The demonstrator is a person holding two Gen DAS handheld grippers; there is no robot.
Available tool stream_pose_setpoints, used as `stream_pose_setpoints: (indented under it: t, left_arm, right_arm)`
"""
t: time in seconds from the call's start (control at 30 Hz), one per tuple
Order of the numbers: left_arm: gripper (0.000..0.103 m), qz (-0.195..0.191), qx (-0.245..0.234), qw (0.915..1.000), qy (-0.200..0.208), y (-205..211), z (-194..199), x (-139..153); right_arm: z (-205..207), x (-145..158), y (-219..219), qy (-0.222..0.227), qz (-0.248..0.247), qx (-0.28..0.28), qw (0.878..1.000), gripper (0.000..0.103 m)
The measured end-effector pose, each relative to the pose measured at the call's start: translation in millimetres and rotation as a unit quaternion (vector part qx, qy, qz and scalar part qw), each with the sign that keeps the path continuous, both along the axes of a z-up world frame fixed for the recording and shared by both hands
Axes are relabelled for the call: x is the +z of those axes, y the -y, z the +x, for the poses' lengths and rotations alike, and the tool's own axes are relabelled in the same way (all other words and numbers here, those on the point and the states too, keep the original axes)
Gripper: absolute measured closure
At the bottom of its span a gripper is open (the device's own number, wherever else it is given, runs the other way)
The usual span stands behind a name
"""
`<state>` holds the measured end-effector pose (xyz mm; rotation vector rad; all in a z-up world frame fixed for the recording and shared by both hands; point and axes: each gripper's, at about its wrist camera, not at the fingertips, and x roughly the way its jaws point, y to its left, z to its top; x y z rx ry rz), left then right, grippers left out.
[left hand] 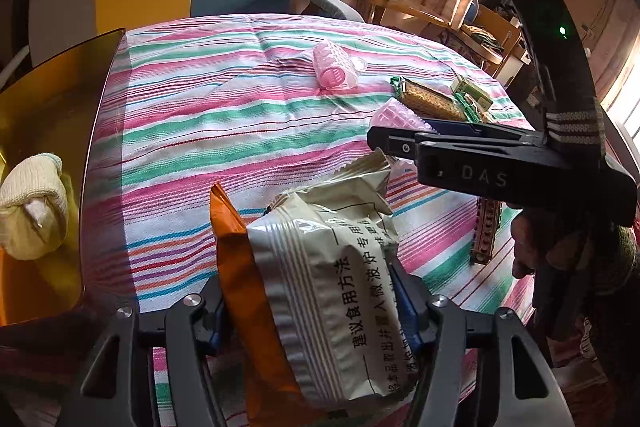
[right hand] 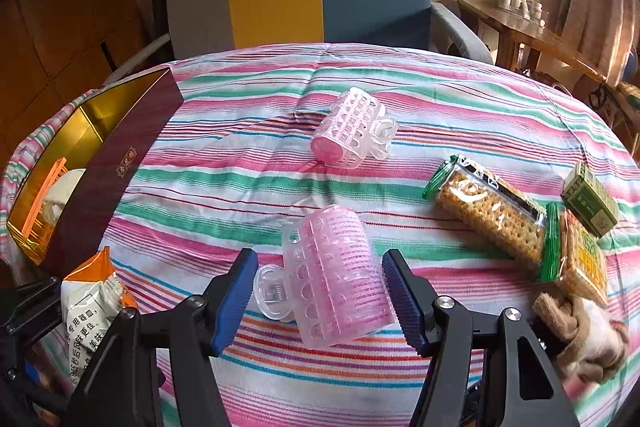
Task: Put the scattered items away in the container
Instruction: 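Close the right tool on the pink hair curler, then carry the packet over the tray with the left tool while the right tool holds the curler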
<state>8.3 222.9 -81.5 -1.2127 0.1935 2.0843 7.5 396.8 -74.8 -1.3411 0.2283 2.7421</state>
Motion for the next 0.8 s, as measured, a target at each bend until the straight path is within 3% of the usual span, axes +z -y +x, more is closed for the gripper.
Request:
stream_pose_setpoints:
  t: [0.43, 0.67, 0.8]
  left_arm:
    - [0.039, 0.038, 0.004, 0.9984, -0.042, 32, 21, 41]
    - [0.039, 0.067, 0.065, 0.9931, -0.07, 87, 3, 77]
    - [0.039, 0.062, 0.112, 0.9877, -0.089, 123, -25, 88]
  right_arm:
    - [41, 3, 16, -0.017, -0.049, -0.03, 0.998, 0.038]
    - [44, 9, 38, -0.027, -0.058, -0.015, 0.998, 0.038]
    - [39, 13, 49, -0.029, -0.057, -0.005, 0.998, 0.038]
